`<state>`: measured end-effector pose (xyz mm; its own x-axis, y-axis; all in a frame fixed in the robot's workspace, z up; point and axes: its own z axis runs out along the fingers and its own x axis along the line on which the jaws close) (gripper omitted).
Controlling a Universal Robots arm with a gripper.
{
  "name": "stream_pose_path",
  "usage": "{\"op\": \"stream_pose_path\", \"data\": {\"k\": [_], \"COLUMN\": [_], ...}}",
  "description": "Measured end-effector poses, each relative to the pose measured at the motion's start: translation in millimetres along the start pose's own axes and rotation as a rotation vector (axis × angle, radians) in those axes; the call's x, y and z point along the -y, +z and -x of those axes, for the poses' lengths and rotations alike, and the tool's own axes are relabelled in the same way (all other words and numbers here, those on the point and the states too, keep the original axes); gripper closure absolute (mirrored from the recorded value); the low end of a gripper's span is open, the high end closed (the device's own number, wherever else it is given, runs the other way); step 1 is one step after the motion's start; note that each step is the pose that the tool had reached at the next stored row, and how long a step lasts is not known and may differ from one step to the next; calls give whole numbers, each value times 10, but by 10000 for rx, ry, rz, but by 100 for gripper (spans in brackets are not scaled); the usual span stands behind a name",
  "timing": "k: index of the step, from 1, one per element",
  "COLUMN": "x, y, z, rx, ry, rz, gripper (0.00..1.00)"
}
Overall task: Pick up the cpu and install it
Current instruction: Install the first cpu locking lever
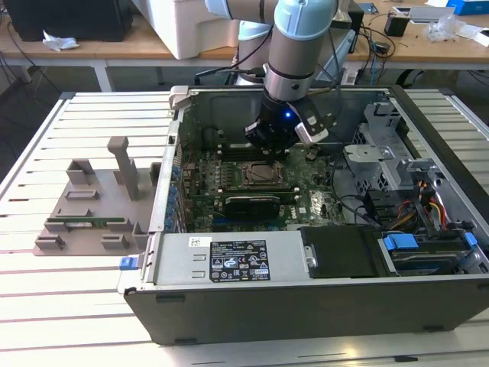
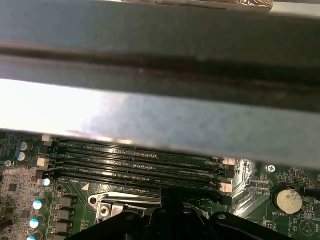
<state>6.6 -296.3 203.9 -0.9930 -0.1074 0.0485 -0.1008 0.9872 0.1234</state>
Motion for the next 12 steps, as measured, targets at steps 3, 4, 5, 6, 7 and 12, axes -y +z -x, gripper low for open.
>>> {"op": "stream_pose_path", "data": {"k": [3,4,5,6,7,12], "x": [4,8,17,23,23,-6], "y": [1,2,4,7,8,33], "z": [-1,-1,-2,-3,-3,7], "rx": [-2,-3,-4,-3,-3,-15], "ry": [1,0,-1,1,2,2], "rz": [-3,-3,-4,-3,-5,-12], "gripper": [89,89,89,89,89,89]}}
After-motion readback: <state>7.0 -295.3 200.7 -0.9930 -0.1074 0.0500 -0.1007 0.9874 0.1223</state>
